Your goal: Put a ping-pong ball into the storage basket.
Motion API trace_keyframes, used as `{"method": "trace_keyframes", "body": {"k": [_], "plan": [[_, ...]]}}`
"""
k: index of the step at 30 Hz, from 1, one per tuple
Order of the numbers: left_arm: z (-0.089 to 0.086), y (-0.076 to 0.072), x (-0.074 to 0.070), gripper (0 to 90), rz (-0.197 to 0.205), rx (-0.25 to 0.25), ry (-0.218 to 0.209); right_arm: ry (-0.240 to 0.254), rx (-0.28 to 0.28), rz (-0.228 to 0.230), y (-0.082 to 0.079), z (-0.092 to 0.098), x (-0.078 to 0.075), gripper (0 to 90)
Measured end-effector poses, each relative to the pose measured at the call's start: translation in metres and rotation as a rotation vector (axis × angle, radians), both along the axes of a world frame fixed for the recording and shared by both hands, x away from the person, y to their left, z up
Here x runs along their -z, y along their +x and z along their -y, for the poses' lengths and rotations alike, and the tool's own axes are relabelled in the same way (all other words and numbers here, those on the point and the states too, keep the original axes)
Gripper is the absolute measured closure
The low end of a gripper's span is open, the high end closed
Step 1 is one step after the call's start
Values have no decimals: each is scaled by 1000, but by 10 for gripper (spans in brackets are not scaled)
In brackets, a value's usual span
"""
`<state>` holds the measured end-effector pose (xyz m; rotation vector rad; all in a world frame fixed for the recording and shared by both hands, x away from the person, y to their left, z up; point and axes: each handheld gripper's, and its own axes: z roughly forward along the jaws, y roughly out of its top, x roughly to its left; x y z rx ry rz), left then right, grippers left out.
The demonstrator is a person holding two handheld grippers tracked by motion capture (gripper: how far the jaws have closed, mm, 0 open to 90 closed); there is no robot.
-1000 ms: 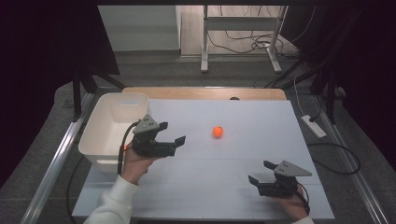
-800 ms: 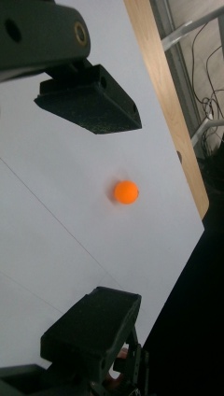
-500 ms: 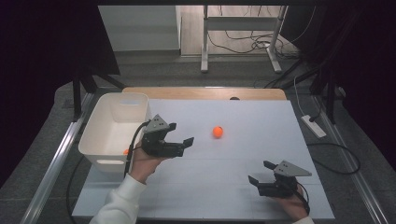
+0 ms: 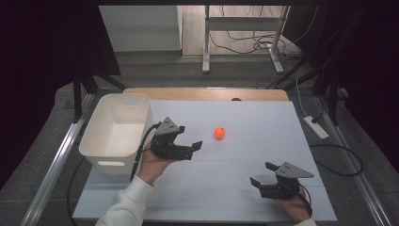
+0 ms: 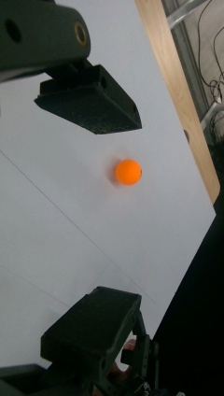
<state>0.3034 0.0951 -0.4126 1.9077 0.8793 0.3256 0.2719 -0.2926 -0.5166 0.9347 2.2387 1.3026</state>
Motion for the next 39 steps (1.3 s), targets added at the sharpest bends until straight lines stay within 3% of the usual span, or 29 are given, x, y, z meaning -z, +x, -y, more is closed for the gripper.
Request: {"method": "trace_keyframes", "body": {"k": [29,39], "plan": [[21,12,28,160,-70,25,78,-8,-3,1,0,0,0,139],[24,18,28,164,-76,21,98,-9,-4,4,0,0,0,139]]}}
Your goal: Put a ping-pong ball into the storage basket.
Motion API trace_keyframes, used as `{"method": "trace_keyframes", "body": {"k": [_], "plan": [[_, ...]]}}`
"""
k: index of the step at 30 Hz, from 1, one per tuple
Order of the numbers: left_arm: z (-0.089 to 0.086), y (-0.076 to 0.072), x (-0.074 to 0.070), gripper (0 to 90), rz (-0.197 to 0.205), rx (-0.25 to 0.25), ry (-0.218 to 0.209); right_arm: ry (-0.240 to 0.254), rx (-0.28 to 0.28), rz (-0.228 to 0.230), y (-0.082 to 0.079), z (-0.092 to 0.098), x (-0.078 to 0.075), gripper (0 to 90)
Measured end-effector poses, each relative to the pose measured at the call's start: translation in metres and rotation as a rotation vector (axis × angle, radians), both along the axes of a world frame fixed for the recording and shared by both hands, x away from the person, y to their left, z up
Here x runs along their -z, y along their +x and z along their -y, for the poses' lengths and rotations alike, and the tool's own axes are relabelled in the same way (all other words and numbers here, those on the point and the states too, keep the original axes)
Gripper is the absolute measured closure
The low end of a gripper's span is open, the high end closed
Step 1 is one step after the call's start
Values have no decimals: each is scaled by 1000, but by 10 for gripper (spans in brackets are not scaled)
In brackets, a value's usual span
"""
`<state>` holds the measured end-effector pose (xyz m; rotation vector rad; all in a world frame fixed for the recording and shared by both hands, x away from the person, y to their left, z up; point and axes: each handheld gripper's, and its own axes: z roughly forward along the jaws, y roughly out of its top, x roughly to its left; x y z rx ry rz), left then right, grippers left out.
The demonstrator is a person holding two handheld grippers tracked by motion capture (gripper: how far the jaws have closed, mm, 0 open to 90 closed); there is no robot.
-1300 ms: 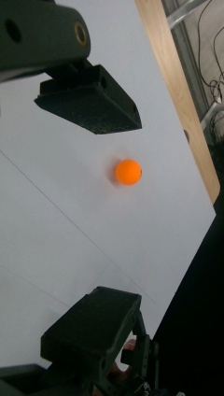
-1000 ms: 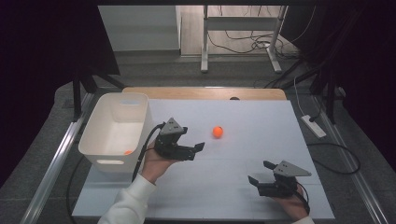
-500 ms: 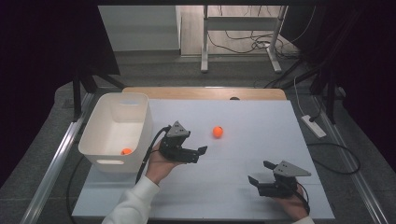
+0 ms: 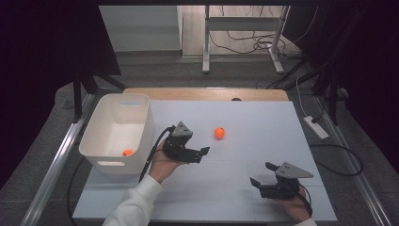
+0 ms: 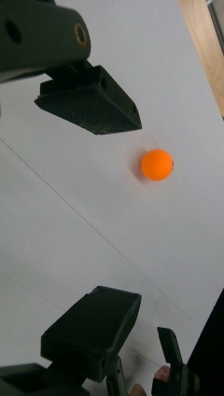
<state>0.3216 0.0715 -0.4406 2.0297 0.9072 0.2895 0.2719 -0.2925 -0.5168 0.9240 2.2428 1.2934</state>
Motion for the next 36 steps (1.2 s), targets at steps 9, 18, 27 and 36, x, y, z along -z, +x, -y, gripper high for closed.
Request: {"method": "trace_keyframes", "body": {"k": [9,18,27,36], "plan": [[-3,9,4,165,-15,-28,3,0,-1,-2,0,0,0,139],[-6,13,1,165,-12,-41,2,-1,0,-2,1,0,0,140],[-1,18,-7,166,3,-41,2,-3,-4,-2,1,0,1,140],[2,20,-8,167,7,-38,4,-3,-4,0,1,0,1,141]]}}
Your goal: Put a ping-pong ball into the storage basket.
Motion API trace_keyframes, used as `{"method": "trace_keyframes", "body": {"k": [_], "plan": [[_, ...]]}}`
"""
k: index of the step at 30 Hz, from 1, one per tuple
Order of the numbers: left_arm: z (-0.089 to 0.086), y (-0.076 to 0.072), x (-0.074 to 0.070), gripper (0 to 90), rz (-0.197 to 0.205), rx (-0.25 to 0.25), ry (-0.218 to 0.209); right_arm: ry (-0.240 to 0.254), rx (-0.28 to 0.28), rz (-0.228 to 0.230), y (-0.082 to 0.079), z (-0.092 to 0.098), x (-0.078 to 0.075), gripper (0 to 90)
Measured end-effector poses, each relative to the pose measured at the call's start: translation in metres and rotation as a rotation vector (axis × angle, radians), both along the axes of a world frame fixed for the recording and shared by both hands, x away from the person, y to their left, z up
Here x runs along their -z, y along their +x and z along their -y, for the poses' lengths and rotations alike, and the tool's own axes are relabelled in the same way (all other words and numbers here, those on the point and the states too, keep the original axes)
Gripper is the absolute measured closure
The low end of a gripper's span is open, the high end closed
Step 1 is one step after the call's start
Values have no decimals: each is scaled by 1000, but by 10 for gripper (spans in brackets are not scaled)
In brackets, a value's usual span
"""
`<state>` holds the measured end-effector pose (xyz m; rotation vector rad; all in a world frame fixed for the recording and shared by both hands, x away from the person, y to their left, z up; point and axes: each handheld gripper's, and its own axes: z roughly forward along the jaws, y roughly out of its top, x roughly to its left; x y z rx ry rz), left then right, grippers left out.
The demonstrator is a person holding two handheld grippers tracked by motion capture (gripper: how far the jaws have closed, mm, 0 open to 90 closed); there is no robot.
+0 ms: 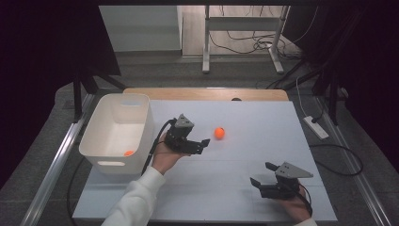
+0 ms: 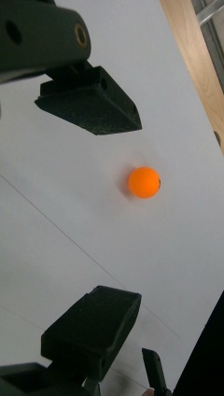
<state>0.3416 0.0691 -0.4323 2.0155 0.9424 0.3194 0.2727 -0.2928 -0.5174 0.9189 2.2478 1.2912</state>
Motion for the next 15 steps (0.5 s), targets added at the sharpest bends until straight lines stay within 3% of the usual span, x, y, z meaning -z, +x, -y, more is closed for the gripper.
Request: {"method": "trace_keyframes", "body": {"k": [15], "plan": [[0,6,0,167,-8,-8,6,-4,-3,1,0,-1,0,141]]}}
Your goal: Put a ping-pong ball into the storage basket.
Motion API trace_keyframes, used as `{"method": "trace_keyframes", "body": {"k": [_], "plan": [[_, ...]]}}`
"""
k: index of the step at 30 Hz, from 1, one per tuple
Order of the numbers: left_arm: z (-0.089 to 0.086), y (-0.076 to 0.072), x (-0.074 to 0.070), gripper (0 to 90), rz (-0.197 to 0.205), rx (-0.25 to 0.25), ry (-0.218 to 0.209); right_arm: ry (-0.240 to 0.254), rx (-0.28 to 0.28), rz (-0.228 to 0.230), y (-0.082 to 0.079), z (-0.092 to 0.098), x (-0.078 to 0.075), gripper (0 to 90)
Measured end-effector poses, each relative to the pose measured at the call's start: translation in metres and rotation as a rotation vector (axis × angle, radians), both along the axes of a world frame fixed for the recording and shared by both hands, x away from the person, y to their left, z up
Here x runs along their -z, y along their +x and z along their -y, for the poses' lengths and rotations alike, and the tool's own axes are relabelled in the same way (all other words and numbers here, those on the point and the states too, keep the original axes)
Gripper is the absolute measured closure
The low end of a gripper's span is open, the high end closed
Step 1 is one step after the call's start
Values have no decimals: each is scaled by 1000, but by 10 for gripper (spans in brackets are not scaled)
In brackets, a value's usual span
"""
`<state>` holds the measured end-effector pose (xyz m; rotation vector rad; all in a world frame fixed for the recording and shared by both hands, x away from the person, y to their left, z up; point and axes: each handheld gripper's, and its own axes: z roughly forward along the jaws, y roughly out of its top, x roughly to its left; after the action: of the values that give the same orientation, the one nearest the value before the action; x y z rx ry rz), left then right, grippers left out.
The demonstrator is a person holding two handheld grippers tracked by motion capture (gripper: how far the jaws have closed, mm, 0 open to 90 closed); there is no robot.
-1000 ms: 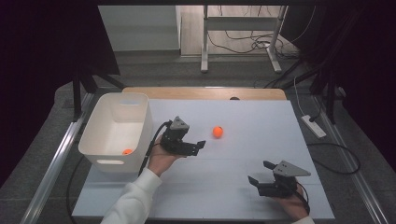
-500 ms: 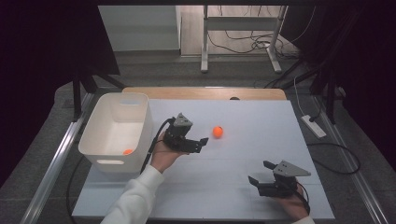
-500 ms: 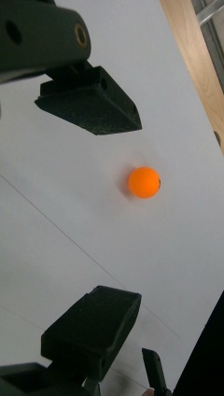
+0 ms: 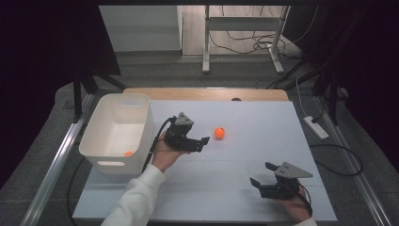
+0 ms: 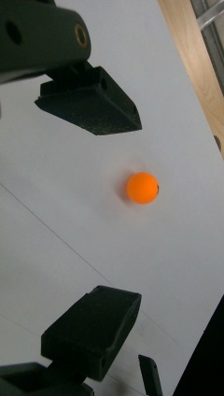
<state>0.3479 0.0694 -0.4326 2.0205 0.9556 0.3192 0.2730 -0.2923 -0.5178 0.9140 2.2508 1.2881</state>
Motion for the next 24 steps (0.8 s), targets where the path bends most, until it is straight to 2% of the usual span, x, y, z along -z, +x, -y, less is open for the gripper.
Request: {"method": "trace_keyframes", "body": {"k": [24], "plan": [[1,4,-1,169,-3,-3,4,-8,1,2,0,0,0,142]]}}
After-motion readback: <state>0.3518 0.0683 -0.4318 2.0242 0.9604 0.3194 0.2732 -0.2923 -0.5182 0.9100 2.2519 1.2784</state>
